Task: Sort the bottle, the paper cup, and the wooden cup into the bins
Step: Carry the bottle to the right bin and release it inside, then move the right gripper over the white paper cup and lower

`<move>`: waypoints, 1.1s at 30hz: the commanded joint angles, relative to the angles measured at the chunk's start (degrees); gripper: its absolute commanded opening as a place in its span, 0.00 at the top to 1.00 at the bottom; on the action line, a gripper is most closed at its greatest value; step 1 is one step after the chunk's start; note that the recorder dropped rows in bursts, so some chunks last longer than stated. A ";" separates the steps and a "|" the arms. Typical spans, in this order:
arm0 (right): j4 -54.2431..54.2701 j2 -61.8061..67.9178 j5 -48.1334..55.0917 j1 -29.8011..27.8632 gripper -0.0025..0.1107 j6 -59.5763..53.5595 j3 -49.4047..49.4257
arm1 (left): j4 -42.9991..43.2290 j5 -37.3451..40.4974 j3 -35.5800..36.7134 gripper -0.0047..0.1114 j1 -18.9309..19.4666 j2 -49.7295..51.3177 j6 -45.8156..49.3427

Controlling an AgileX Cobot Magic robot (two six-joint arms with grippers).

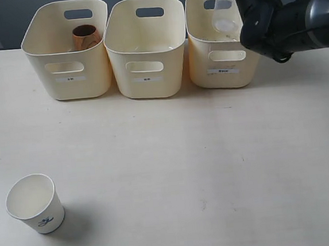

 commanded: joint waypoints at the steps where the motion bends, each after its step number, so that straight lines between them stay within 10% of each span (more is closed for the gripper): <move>1: -2.69 -0.02 2.64 -1.81 0.97 -0.38 -0.73 | 0.40 -0.33 0.07 0.96 -0.18 -0.28 -0.11; 10: -2.32 -0.02 3.98 -1.81 0.28 -0.31 -0.73 | 0.40 -0.33 0.07 0.96 -0.18 -0.28 -0.11; 16: 3.66 -4.79 7.71 -1.57 0.29 -3.28 -0.73 | 0.40 -0.33 0.07 0.96 -0.18 -0.28 -0.11; 33: 2.31 -20.17 60.90 3.04 0.29 -3.29 -0.73 | 0.40 -0.33 0.07 0.96 -0.18 -0.28 -0.11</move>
